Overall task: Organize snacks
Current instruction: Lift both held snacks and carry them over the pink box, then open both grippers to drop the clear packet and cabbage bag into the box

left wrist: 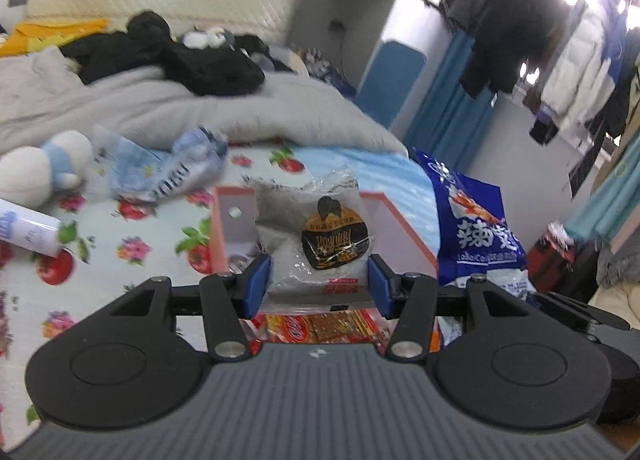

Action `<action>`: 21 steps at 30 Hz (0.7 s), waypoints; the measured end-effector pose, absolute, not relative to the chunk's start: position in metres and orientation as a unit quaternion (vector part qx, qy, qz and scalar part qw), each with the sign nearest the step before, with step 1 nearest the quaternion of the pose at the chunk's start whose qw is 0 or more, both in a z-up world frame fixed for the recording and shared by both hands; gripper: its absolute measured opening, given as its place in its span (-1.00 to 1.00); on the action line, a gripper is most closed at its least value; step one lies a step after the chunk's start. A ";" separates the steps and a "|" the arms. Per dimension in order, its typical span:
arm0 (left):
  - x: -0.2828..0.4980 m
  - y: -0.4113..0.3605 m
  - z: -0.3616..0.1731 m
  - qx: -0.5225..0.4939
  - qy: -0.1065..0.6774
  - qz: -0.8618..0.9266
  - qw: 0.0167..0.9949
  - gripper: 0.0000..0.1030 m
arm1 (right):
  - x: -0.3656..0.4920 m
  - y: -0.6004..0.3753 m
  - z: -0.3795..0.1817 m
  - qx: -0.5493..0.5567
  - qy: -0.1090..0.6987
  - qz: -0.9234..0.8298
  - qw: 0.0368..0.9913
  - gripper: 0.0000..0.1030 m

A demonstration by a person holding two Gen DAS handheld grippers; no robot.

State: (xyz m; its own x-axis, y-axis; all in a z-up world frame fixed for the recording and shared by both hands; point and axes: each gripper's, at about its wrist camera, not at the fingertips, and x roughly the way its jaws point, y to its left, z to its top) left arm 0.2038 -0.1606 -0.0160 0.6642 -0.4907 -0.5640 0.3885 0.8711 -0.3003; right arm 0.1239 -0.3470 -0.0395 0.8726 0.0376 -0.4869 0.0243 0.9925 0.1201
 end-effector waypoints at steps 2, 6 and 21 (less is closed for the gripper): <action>0.216 -0.173 -0.028 -0.073 0.344 -0.242 0.904 0.12 | 0.133 -0.358 -0.051 0.071 0.265 0.000 0.962 0.01; 0.242 -0.191 -0.051 -0.064 0.367 -0.243 0.895 0.12 | 0.154 -0.369 -0.073 0.079 0.290 -0.001 0.954 0.01; 0.309 -0.225 -0.116 -0.038 0.432 -0.250 0.866 0.13 | 0.206 -0.392 -0.132 0.091 0.358 -0.016 0.929 0.02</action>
